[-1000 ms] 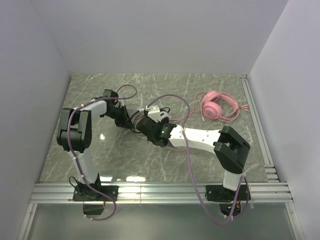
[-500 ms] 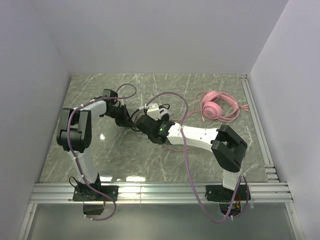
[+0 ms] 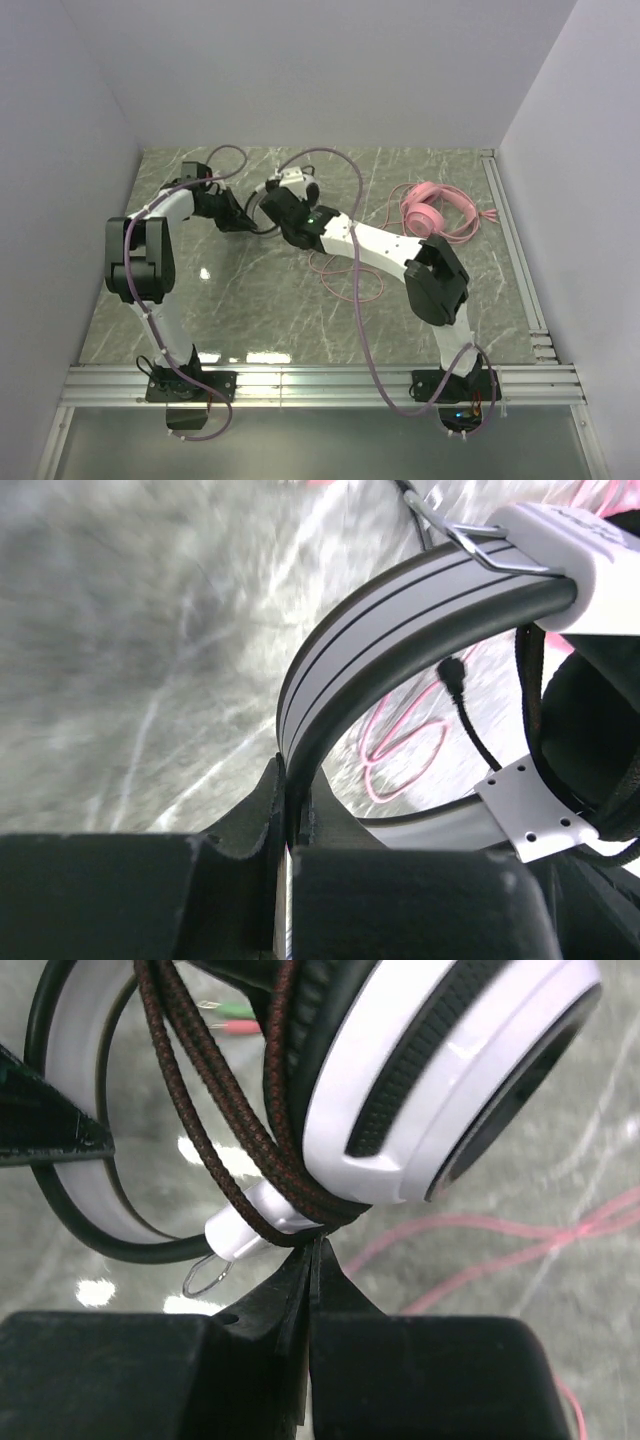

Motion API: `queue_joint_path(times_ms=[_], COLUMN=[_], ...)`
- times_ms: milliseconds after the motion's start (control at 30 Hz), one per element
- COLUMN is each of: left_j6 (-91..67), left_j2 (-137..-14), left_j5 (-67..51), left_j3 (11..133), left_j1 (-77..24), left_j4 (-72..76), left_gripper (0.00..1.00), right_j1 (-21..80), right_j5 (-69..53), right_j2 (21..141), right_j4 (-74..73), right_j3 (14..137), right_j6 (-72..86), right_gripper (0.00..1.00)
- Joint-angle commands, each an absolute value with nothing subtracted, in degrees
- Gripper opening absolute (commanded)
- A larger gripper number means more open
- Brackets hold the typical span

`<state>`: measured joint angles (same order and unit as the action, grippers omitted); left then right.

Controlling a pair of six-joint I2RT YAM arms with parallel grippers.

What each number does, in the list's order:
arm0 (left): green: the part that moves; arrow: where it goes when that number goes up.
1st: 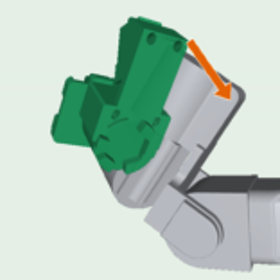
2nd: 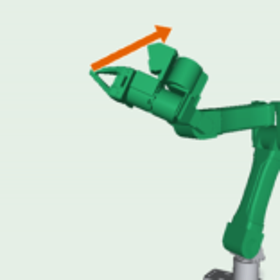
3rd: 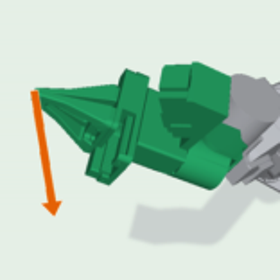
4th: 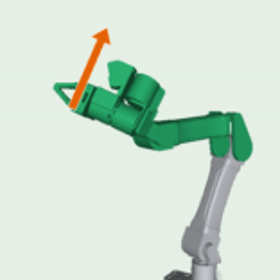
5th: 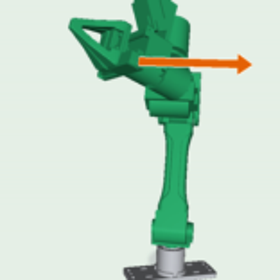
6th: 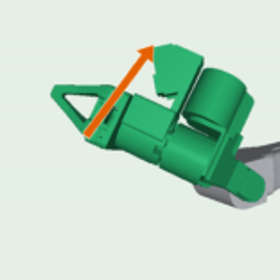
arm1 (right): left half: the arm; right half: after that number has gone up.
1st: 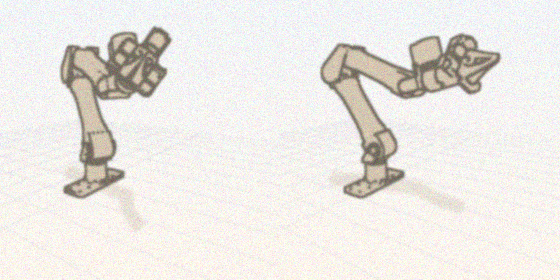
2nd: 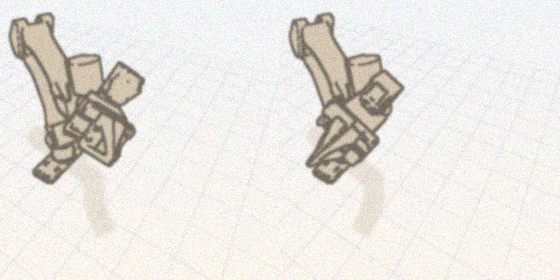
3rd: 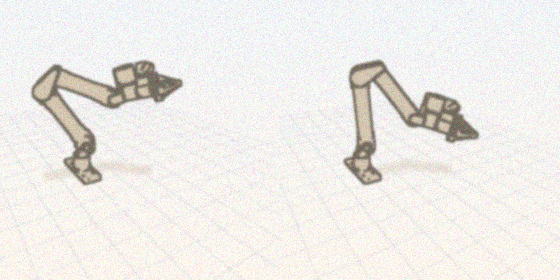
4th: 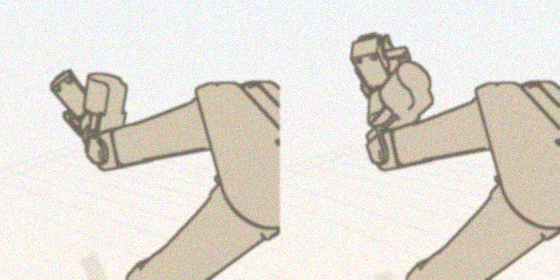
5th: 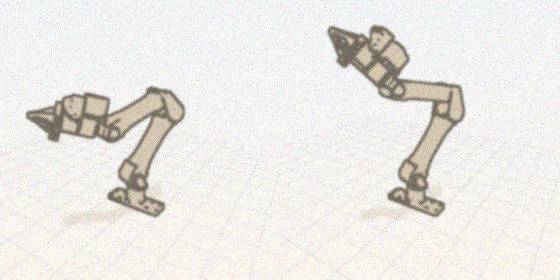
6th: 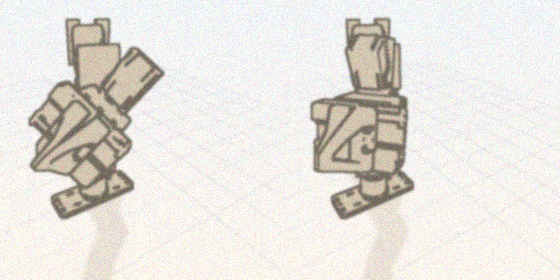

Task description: Wrap the headphones

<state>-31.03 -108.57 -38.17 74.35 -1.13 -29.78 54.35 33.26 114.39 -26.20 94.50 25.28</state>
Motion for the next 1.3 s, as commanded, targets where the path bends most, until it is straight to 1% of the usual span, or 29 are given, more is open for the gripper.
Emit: queue_joint_path(times_ms=[0, 167, 267, 367, 567, 733, 767, 833, 1033, 1067, 1200, 1233, 1267], left_j6=[-30.76, -32.95, -34.88, -37.17, -40.07, -40.61, -40.0, -39.73, -41.75, -42.53, -46.49, -48.5, -48.52], left_j2=[-105.03, -104.59, -104.68, -105.38, -105.12, -106.08, -106.61, -106.7, -106.44, -106.26, -106.17, -106.69, -106.7], left_j5=[-52.21, -54.4, -55.63, -57.12, -58.62, -59.15, -59.06, -58.89, -59.94, -60.29, -61.0, -61.08, -61.08], left_j3=[78.66, 81.03, 81.91, 82.53, 85.86, 88.67, 88.86, 88.77, 85.7, 85.52, 84.29, 84.72, 84.73], left_j1=[-0.09, 5.0, 6.85, 8.61, 12.48, 12.74, 12.74, 12.13, 10.64, 10.55, 10.28, 10.11, 10.11], left_j4=[-32.16, -31.56, -30.59, -28.75, -27.95, -28.74, -29.7, -29.8, -26.28, -25.93, -23.21, -22.25, -22.24], left_gripper=[0.0, 0.0, 0.0, 0.0, 0.0, 0.0, 0.0, 0.0, 0.0, 0.0, 0.0, 0.01, 0.01], right_j1=[52.48, 49.49, 48.78, 48.78, 47.2, 46.93, 46.76, 46.5, 43.51, 43.07, 42.8, 43.24, 43.24], right_j5=[29.8, 21.3, 17.42, 16.18, 8.97, 6.68, 6.33, 5.37, -1.75, -2.63, -5.36, -5.36, -5.36], right_j2=[117.94, 126.46, 130.6, 133.15, 138.34, 138.34, 138.51, 139.13, 136.94, 136.59, 136.14, 135.01, 135.0], right_j4=[-17.49, -16.62, -13.47, -8.03, -1.51, 5.0, 5.79, 5.98, 11.33, 13.17, 14.15, 15.63, 15.64], right_j3=[104.22, 120.01, 126.8, 129.98, 137.36, 135.0, 135.09, 135.18, 126.05, 123.69, 121.29, 118.07, 118.04], right_j6=[21.45, 20.65, 19.25, 18.98, 22.85, 25.83, 26.62, 27.68, 31.99, 31.82, 30.15, 29.54, 29.53], right_gripper=[0.0, 0.0, 0.0, 0.0, 0.01, 0.04, 0.07, 0.08, 0.15, 0.18, 0.2, 0.21, 0.21])
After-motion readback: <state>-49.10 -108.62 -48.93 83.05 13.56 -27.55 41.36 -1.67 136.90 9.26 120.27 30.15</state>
